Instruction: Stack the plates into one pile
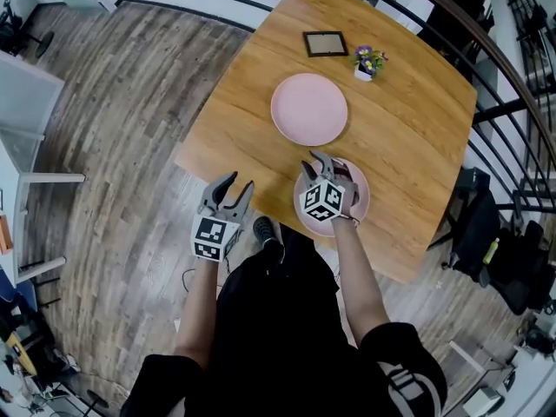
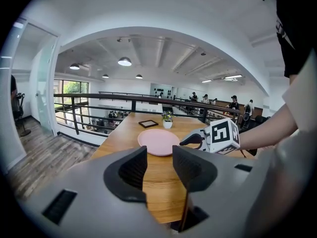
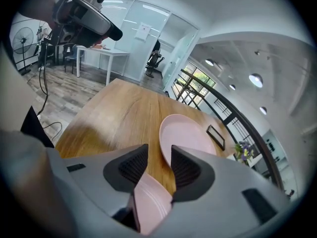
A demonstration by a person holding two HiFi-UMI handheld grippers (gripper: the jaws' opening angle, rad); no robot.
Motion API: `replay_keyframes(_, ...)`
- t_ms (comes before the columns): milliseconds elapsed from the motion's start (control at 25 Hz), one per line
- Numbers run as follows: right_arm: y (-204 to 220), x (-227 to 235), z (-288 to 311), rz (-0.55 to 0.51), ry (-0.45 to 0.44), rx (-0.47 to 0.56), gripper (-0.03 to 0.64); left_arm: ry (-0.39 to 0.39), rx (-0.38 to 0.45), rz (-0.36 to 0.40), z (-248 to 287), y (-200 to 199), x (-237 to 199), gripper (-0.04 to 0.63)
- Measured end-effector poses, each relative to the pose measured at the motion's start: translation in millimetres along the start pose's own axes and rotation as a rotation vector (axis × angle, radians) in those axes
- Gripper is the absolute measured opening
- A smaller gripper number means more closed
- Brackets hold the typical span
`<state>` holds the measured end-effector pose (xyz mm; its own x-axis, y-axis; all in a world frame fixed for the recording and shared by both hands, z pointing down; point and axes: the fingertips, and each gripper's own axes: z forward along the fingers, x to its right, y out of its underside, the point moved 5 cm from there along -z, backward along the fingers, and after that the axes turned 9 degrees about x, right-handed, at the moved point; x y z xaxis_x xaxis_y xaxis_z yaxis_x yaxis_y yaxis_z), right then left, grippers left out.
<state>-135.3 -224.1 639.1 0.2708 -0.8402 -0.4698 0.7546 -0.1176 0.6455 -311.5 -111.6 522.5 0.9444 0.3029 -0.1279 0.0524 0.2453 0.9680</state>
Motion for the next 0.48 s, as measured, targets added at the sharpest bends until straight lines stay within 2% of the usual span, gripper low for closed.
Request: replay_keyframes(480, 26, 4, 28, -0.015, -0.050, -0.086, 0.146, 0.005, -0.029, -0.017, 22, 7, -5, 0.170)
